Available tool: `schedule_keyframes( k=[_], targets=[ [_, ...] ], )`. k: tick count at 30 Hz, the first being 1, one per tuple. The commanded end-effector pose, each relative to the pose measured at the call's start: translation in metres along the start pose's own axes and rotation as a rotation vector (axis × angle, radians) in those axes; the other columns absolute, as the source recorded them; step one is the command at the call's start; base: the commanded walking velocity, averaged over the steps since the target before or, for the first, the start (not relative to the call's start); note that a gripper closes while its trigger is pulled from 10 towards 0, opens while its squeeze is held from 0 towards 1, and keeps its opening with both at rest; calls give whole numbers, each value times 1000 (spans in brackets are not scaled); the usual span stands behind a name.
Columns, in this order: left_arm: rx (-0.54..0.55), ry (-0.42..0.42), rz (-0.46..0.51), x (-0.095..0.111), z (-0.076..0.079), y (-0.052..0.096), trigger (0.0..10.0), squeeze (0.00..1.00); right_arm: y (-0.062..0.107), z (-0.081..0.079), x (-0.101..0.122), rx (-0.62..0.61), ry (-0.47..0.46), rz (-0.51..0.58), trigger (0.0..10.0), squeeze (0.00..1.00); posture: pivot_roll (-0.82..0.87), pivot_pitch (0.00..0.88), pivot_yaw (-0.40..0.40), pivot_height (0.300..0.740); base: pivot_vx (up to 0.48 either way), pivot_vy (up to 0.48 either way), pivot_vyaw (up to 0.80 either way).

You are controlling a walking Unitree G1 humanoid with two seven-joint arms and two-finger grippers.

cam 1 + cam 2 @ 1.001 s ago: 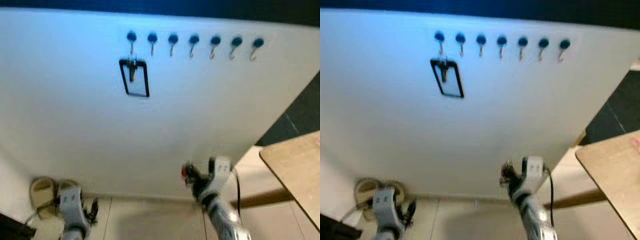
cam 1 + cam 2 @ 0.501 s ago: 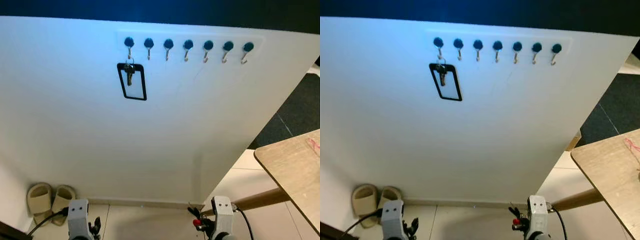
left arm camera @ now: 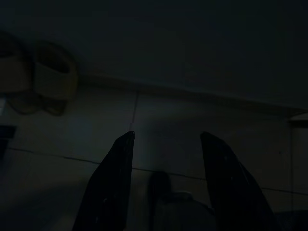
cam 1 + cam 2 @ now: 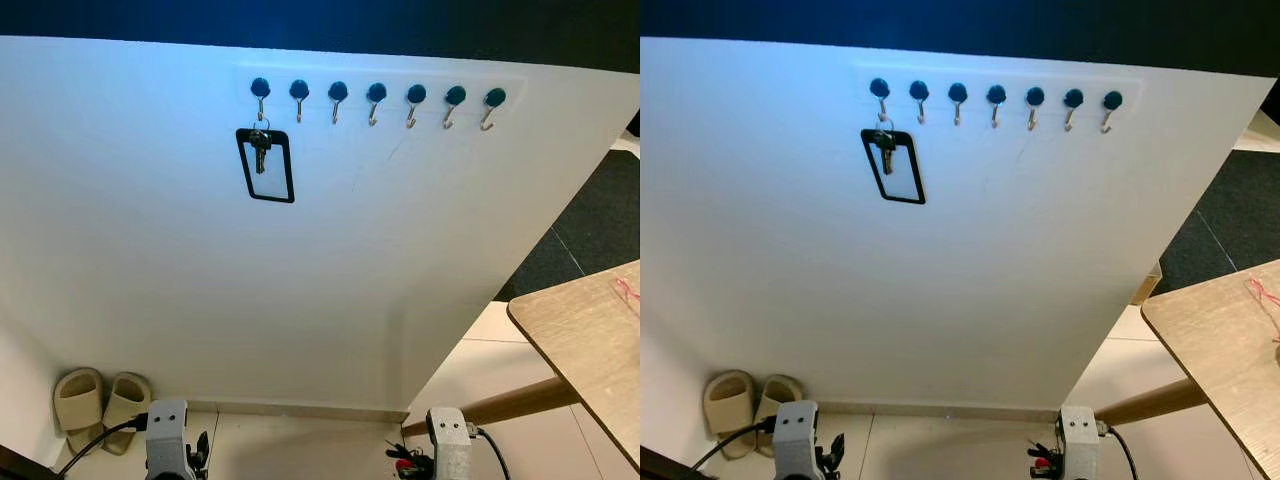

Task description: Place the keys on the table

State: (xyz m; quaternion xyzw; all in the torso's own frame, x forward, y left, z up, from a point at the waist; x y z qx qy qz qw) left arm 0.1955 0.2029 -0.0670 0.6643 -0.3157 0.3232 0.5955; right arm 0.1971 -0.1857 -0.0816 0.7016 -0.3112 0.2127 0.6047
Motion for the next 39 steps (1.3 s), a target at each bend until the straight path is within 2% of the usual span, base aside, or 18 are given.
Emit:
schedule_keyframes(
  k=[1,5,39],
  targets=[
    [-3,-7,-14,-6,2,2,10000,0,1,2,-3,-17,-4,-2,10000,0,47,80,-14,740,0,0,0],
    [3,-7,-13,-7,0,2,10000,0,1,2,-3,-15,-1,0,10000,0,47,81,-14,740,0,0,0],
    [15,4,53,-4,-7,5,10000,0,1,1,-4,12,33,4,10000,0,52,73,-17,740,0,0,-800]
  ],
)
Point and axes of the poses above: a point about 5 cm out from each wrist's last joint towards the gripper, its own y axis pointing back from the gripper into the wrist, its own x axis along the axis of the wrist's last joint, z = x × y, the point moved 1 cm from there along -y, pointing out of the wrist towards the gripper, and after that the axes turned 7 degrees about -y, right-handed, at the moved point
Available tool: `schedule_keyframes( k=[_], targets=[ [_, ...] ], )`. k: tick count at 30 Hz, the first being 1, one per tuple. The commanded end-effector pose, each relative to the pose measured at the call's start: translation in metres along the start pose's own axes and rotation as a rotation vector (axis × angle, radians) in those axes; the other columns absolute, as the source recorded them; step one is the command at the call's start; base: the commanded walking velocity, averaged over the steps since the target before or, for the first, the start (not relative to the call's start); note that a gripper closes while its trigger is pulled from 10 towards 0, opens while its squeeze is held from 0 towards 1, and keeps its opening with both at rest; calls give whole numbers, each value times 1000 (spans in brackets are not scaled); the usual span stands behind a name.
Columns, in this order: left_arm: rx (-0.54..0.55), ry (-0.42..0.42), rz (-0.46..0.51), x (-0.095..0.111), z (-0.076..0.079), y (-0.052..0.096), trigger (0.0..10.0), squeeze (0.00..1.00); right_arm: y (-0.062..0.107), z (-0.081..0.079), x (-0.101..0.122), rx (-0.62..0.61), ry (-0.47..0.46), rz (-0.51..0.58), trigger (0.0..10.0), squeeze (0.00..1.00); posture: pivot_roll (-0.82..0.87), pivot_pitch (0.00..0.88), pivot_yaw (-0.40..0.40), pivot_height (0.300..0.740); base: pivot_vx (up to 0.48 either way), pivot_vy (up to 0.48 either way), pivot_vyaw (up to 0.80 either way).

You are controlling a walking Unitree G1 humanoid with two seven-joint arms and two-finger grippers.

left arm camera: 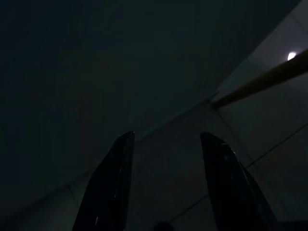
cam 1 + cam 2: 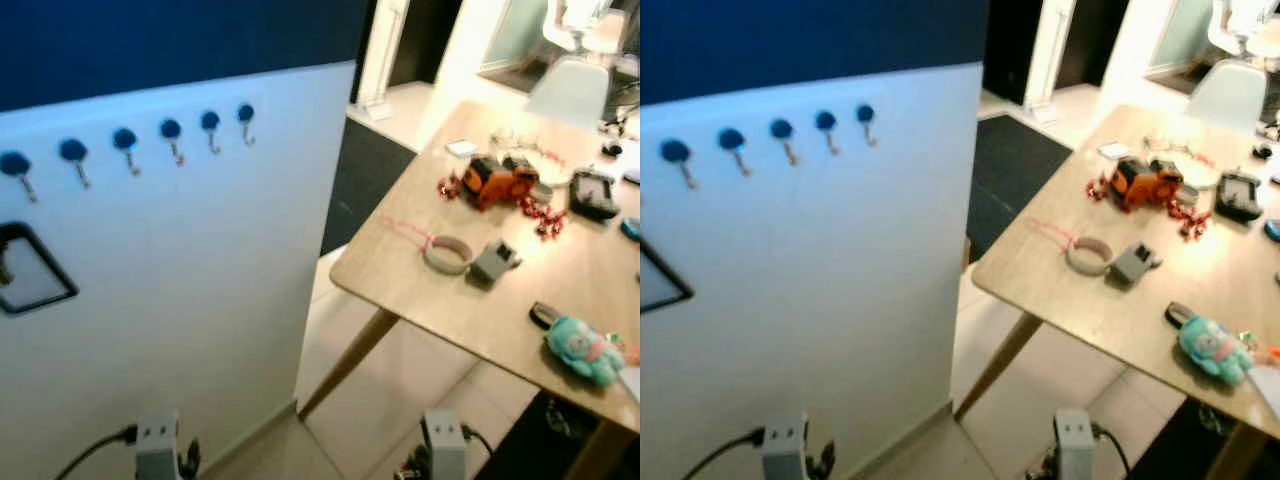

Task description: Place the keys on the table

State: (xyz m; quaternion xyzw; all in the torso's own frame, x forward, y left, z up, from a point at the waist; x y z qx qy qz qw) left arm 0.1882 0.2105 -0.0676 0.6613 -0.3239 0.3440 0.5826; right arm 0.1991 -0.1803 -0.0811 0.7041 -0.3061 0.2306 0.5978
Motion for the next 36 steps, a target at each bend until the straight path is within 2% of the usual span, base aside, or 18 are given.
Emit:
schedule_keyframes(
  k=[1,24,36],
  targets=[
    [-6,-7,9,1,1,0,10000,0,3,6,-5,-13,9,-13,10000,0,52,73,-19,740,0,0,-800],
    [11,5,36,1,1,2,10000,0,2,5,-2,15,39,-16,10000,0,49,77,-32,740,0,0,-800],
    [29,19,43,2,1,2,10000,0,0,-2,0,58,54,-25,10000,0,53,79,-45,740,0,0,-769]
  ],
)
Point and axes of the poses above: a point about 5 cm out from each wrist's last joint towards the gripper, its own y axis pointing back from the gripper into the wrist, its own x axis along the axis of the wrist's last joint, z = x × y, the point moved 1 cm from there along -y, pointing out of the wrist towards the gripper, and after that the axes turned 7 degrees about -y, right-handed, at the moved point
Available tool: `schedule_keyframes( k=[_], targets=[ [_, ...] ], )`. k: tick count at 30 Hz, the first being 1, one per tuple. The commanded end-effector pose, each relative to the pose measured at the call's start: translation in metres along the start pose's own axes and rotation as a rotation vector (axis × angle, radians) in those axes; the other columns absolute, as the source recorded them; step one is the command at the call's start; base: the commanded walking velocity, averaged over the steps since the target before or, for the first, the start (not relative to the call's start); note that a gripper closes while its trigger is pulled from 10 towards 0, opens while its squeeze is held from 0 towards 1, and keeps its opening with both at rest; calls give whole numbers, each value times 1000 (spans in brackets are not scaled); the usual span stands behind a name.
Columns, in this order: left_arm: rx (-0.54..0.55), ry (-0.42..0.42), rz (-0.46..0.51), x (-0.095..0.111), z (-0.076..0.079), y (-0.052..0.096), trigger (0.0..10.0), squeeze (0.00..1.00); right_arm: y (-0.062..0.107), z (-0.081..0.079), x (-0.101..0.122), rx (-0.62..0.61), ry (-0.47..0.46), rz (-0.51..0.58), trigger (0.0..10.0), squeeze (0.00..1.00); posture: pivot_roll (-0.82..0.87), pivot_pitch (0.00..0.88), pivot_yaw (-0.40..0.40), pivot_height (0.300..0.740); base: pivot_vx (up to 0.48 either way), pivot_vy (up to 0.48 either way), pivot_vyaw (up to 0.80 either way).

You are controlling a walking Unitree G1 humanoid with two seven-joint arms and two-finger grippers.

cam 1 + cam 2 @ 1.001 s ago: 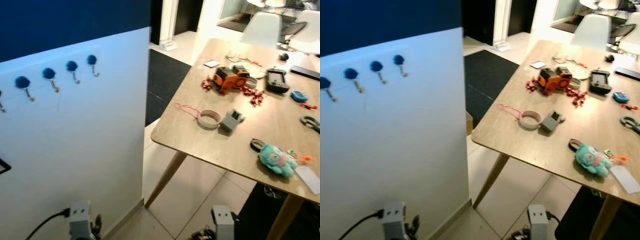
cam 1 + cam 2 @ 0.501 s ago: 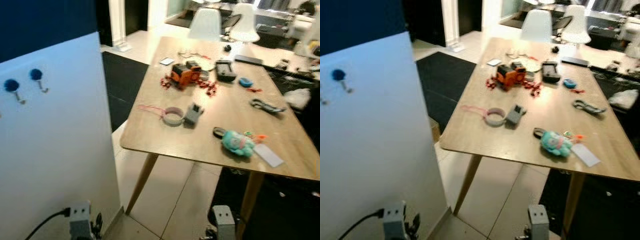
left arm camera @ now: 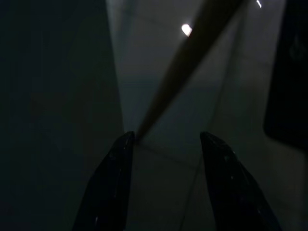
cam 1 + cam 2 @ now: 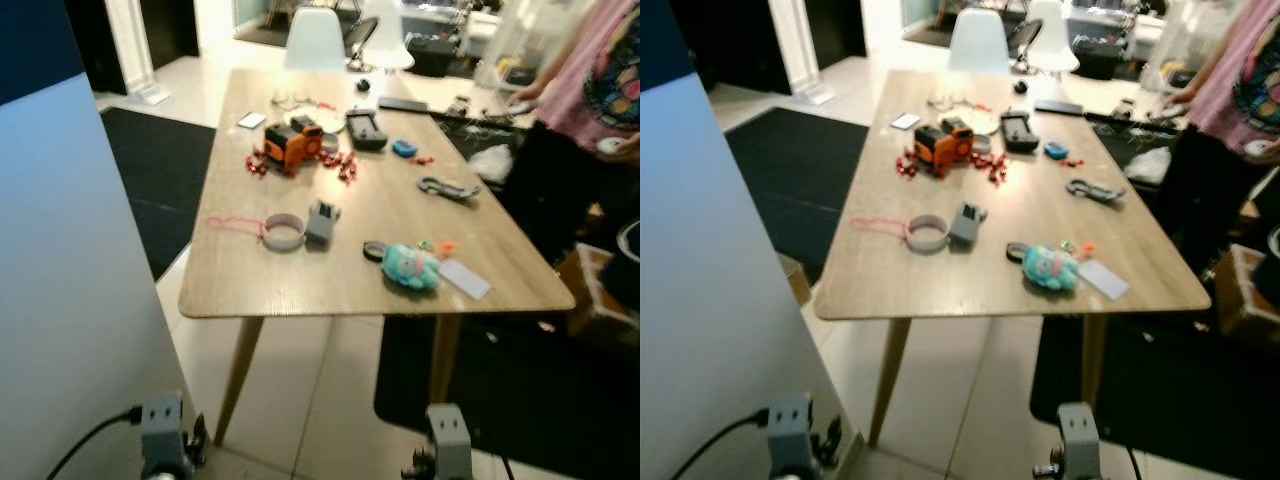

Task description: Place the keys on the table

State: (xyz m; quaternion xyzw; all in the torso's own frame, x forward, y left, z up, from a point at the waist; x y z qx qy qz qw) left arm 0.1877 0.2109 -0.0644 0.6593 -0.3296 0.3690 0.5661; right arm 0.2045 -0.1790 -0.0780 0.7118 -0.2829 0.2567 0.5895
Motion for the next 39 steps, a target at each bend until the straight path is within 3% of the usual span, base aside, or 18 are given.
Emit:
schedule_keyframes(
  k=[1,17,39],
  targets=[
    [-1,1,-5,0,2,-1,10000,0,1,-2,-6,23,12,-24,10000,0,52,80,-45,740,0,0,0],
    [5,-10,9,5,5,-4,10000,0,0,-8,-8,50,25,-42,10000,0,52,81,-42,740,0,0,0],
    [-10,-9,16,12,8,-9,10000,0,1,-10,-10,55,25,-39,10000,0,55,85,-31,740,0,-368,0]
  ],
)
Point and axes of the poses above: a point about 5 cm out from each wrist's last joint towards the gripper, its own y axis pointing back from the gripper into the wrist, its own x axis along the axis of the wrist's last joint, z = x × y, the point moved 1 cm from there along -y, pointing out of the wrist towards the gripper, and after that the axes turned 7 degrees about -y, right-handed, at the moved point
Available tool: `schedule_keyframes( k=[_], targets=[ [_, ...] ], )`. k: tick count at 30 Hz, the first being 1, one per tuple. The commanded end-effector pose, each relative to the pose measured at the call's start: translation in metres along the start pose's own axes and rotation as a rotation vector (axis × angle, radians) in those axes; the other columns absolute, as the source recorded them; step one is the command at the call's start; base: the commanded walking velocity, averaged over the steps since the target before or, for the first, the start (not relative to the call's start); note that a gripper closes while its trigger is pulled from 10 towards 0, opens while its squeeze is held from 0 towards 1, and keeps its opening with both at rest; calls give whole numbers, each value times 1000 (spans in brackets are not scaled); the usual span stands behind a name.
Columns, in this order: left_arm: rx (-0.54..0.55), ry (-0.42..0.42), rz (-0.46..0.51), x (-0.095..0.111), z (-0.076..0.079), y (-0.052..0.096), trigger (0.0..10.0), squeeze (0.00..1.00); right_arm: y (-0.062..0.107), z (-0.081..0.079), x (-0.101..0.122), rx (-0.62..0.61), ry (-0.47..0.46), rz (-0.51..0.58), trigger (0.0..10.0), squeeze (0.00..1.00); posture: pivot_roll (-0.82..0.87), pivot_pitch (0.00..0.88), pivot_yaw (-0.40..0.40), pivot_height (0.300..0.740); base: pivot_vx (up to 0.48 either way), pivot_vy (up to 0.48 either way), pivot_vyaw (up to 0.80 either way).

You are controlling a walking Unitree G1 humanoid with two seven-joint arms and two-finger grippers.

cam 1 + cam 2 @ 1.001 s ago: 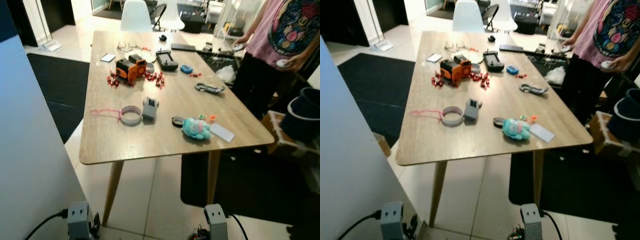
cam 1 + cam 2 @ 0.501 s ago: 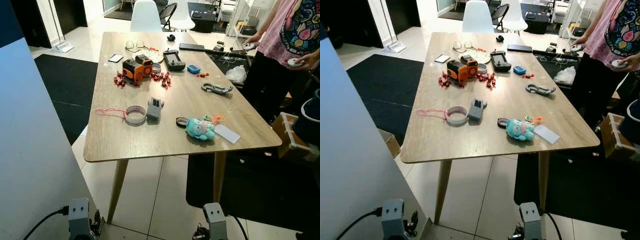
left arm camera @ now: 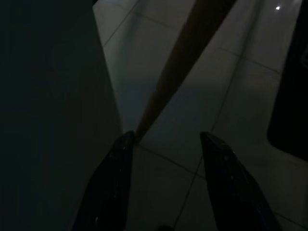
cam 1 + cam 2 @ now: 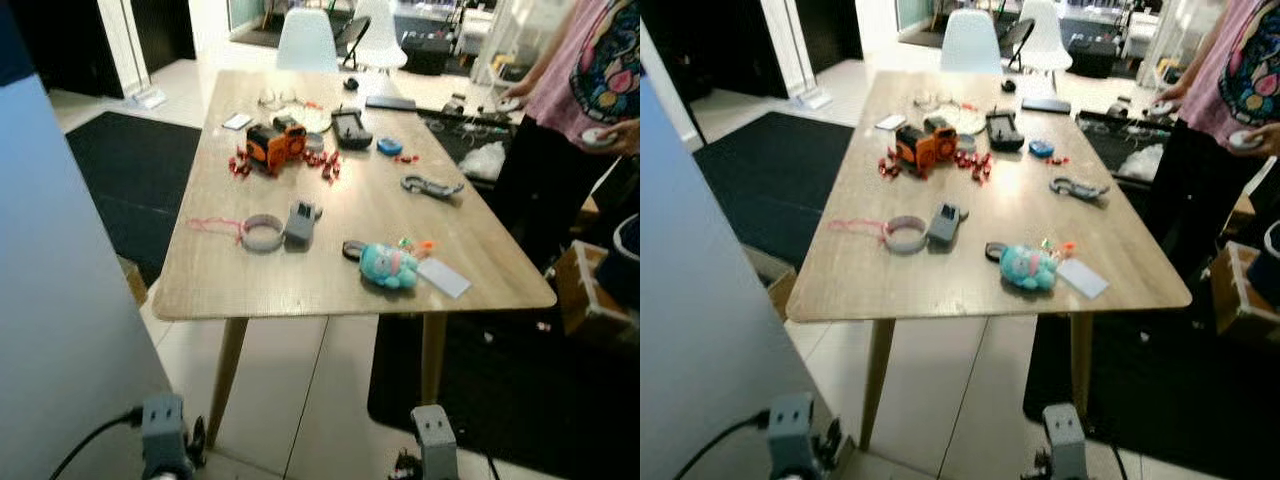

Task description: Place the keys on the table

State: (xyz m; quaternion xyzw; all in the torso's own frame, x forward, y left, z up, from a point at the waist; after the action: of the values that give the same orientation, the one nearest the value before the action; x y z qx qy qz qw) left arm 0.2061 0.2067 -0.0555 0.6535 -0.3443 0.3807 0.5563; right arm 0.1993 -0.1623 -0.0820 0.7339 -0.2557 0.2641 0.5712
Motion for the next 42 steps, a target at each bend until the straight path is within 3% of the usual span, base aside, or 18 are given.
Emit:
schedule_keyframes(
  k=[1,21,42],
  targets=[
    [-13,-6,-28,-5,2,2,10000,0,2,6,-2,-15,3,-7,10000,0,56,84,-30,740,0,-409,0],
    [-25,-28,-30,-4,-1,1,10000,0,3,6,-5,-19,3,-10,10000,0,58,77,-21,740,0,-399,0],
    [-46,-48,-44,-5,5,0,10000,0,4,6,-8,-22,2,-17,10000,0,63,89,-22,740,0,0,0]
  ],
)
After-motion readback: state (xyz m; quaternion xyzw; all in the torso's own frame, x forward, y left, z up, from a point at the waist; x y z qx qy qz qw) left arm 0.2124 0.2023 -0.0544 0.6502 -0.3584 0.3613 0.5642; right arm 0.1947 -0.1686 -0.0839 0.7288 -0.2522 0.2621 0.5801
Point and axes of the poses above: a point about 5 cm out from each wrist's last joint towards the gripper, its own y axis pointing back from the gripper into the wrist, its own x axis along the axis of the wrist's last joint, z = x × y, the point moved 1 cm from there along -y, pointing out of the wrist towards the gripper, and after that the axes turned 7 degrees about -y, right-handed, at the moved point
